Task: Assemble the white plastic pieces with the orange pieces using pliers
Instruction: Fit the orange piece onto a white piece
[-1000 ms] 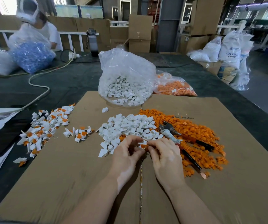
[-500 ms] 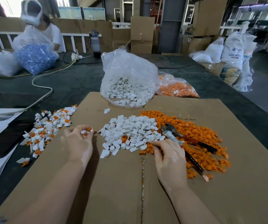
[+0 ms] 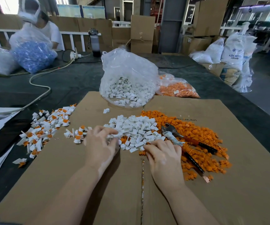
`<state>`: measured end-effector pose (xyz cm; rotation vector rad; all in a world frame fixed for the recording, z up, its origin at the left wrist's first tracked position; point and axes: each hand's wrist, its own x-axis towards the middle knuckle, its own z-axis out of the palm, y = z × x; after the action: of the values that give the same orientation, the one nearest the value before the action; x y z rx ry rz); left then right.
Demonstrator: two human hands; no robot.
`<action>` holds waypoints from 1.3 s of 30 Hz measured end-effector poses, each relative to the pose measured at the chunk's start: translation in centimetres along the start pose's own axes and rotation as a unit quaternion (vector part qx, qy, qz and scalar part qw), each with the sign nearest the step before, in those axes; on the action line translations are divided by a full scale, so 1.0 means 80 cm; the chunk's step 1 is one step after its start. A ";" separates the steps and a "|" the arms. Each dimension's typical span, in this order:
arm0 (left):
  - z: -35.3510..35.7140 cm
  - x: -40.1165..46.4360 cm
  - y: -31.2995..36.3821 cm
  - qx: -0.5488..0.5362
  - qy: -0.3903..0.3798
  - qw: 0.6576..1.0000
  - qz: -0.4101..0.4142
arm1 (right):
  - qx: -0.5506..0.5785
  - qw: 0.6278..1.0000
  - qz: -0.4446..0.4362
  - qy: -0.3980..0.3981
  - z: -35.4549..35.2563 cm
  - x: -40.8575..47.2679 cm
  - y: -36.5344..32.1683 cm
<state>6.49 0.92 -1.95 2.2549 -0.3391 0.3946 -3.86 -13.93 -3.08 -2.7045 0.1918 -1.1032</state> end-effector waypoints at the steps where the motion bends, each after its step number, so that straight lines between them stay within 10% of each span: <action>1: 0.005 -0.002 0.005 -0.005 -0.016 1.000 0.022 | -0.019 1.000 -0.013 -0.013 0.001 0.000 -0.001; 14: 0.052 -0.002 0.037 0.132 -0.102 0.980 0.104 | -0.072 0.996 -0.040 -0.029 0.008 0.000 -0.004; 39: 0.045 -0.043 0.051 -0.172 -0.144 0.974 0.035 | 0.166 0.971 0.167 0.040 0.000 -0.002 0.007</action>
<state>2.46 -4.05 -2.77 1.9597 -0.5921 0.0356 -4.03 -14.43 -3.33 -2.2330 0.4190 -1.0362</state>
